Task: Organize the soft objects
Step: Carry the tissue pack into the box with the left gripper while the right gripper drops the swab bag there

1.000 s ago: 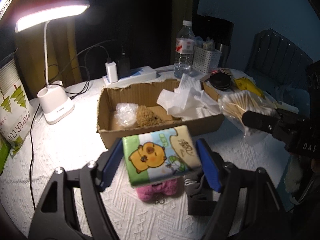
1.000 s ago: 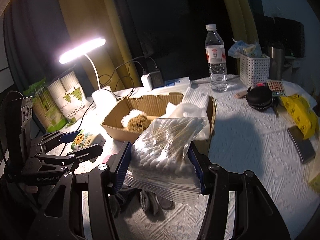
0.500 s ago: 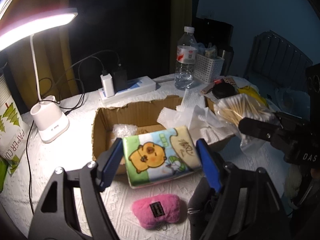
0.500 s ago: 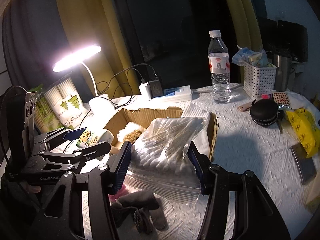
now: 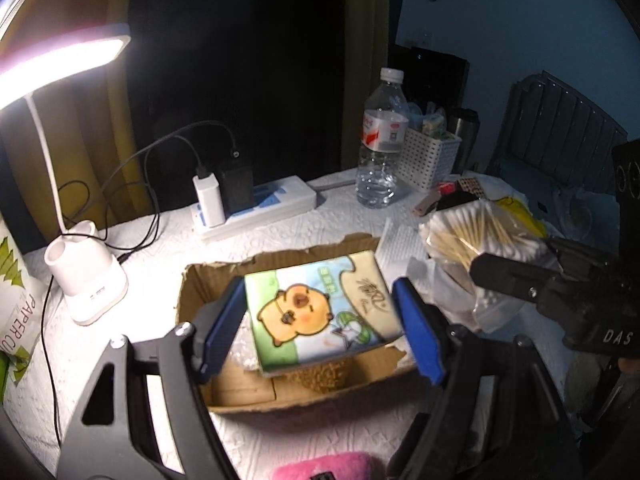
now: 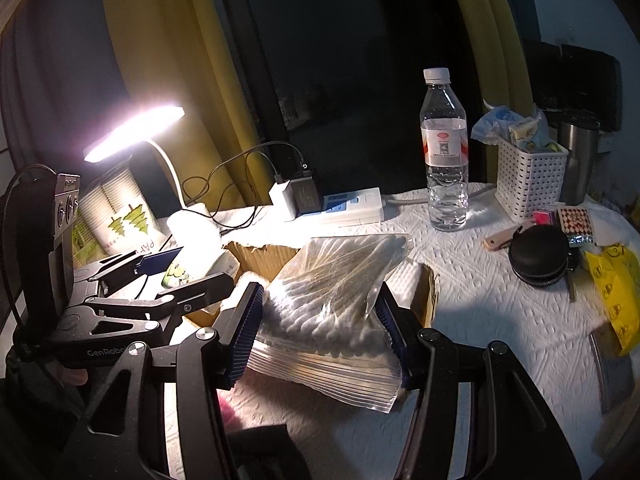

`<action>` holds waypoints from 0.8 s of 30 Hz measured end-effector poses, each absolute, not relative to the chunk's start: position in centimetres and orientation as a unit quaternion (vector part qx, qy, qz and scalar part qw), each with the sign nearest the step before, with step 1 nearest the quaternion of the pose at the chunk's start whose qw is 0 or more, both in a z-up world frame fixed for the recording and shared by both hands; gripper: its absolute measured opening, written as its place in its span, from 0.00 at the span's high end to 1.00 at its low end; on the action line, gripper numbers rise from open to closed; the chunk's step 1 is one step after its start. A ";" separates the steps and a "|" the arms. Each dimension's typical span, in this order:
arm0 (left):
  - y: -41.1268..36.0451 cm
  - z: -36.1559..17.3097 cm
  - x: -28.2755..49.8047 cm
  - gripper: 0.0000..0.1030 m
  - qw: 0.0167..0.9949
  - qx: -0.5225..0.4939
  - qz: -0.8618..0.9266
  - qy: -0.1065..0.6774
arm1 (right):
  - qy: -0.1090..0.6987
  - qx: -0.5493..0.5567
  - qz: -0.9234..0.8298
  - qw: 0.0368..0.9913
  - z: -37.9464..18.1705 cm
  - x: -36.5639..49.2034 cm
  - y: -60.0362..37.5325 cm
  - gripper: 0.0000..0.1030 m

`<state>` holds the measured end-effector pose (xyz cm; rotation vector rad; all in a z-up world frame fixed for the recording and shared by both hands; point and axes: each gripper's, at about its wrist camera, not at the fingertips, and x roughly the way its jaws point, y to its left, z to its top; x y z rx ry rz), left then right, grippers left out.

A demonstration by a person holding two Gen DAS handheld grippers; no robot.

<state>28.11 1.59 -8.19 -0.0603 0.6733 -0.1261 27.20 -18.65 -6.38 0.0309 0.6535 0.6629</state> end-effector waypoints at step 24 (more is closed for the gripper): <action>0.9 -9.8 31.8 0.12 0.937 -0.031 -0.067 0.341 | 0.352 0.039 0.315 0.880 -8.9 32.0 -18.6 0.29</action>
